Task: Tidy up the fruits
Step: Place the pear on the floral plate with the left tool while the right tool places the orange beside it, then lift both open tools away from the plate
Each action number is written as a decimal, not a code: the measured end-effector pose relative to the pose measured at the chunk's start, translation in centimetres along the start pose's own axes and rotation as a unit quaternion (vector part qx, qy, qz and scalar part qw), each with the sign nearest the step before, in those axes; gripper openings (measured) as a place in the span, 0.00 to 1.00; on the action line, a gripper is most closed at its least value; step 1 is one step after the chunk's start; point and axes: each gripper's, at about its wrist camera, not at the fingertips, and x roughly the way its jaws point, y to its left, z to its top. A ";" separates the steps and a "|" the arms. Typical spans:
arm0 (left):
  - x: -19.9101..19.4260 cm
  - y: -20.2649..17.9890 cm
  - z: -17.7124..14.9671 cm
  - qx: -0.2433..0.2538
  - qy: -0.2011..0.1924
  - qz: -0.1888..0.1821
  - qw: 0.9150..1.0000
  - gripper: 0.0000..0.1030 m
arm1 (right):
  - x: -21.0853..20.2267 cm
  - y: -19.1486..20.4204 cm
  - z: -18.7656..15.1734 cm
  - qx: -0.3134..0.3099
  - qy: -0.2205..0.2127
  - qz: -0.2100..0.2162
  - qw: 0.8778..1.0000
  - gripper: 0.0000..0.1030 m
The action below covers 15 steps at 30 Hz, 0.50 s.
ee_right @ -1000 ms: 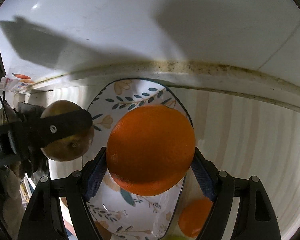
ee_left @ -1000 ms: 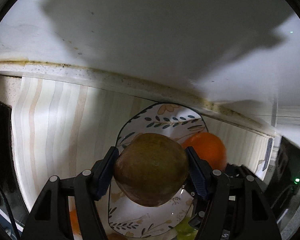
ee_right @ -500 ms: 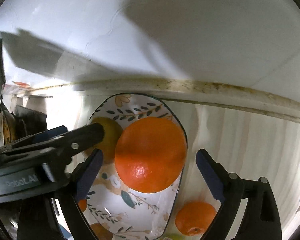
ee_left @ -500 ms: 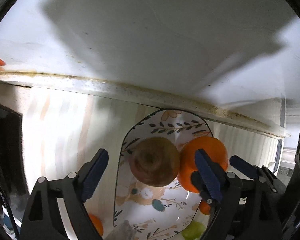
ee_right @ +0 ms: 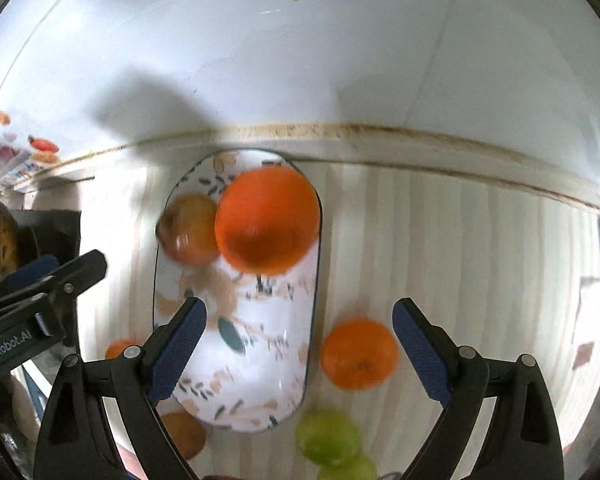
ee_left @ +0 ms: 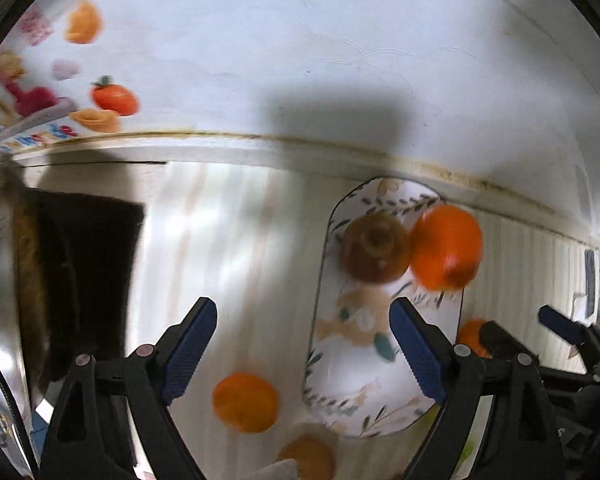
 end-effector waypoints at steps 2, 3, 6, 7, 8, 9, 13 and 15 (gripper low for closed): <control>-1.4 0.5 -1.6 0.004 -0.017 0.008 1.000 0.86 | -1.2 0.5 -1.5 -0.004 -0.014 -0.009 1.000 0.94; -1.9 0.6 -2.1 0.008 -0.023 0.011 1.000 0.86 | -1.8 0.6 -2.2 -0.003 -0.020 -0.009 1.000 0.94; -4.0 1.0 -3.5 0.021 -0.040 0.015 0.999 0.86 | -3.6 1.4 -4.1 -0.003 -0.042 -0.013 0.999 0.94; -4.7 1.2 -3.9 0.024 -0.044 0.015 0.999 0.86 | -4.3 2.0 -4.9 -0.004 -0.052 -0.016 0.998 0.94; -5.7 1.5 -4.4 0.029 -0.051 0.016 0.998 0.86 | -4.9 2.2 -5.5 -0.004 -0.059 -0.018 0.998 0.94; -6.6 1.6 -4.8 0.034 -0.059 0.017 0.998 0.86 | -5.6 2.5 -6.1 -0.003 -0.064 -0.019 0.998 0.94; -9.0 1.8 -6.3 0.045 -0.085 0.016 0.995 0.86 | -8.2 3.2 -8.6 0.006 -0.084 -0.012 0.996 0.94; -10.3 1.9 -7.1 0.045 -0.096 0.013 0.994 0.86 | -9.5 3.6 -9.7 0.006 -0.098 -0.014 0.995 0.94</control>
